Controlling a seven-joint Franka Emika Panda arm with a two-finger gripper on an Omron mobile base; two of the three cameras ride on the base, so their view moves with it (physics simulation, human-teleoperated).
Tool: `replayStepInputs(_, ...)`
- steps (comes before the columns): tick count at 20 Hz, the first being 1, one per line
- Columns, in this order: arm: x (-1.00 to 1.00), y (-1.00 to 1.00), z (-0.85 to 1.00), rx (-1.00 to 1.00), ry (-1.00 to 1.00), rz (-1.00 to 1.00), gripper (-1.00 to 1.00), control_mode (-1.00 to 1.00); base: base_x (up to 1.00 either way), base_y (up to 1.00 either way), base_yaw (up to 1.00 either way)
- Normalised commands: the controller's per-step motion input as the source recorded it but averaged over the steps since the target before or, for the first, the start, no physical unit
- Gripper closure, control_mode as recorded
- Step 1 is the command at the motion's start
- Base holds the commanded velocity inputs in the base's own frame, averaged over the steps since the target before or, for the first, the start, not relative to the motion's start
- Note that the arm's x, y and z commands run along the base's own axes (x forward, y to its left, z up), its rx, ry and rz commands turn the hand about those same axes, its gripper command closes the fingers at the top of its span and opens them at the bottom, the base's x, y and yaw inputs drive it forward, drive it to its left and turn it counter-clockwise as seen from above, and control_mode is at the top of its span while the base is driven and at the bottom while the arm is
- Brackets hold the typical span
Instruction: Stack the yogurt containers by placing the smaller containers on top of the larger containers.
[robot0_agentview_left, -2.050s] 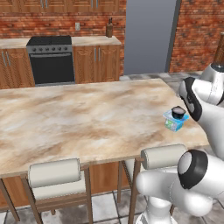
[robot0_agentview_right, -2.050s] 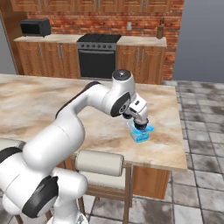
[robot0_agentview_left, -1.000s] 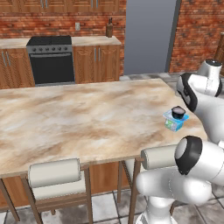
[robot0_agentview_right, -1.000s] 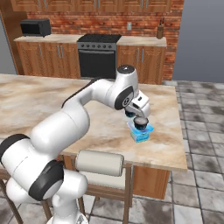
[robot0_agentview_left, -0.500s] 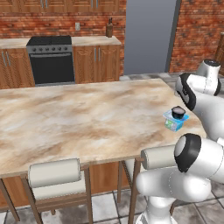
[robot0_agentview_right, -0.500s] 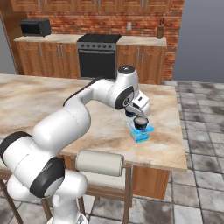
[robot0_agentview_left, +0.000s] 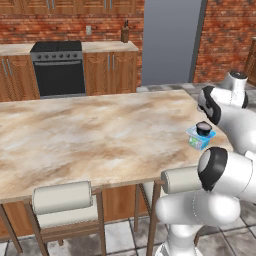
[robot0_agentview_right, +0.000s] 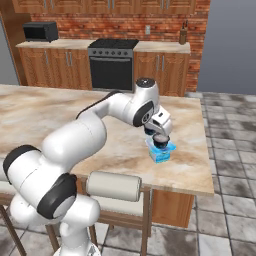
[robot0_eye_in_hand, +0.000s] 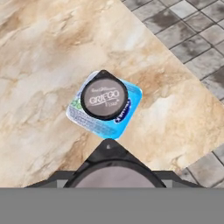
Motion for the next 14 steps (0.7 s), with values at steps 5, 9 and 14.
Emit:
replayStepInputs(5,0.14,-0.11,-0.11,0.0,0.0,0.0,1.0,-1.0,0.0,0.0,0.0)
replayStepInputs(9,0.14,-0.11,-0.12,0.0,0.0,0.0,1.0,-1.0,0.0,0.0,0.0)
replayStepInputs(14,0.19,-0.03,-0.1,0.0,0.0,0.0,1.0,-1.0,0.0,0.0,0.0)
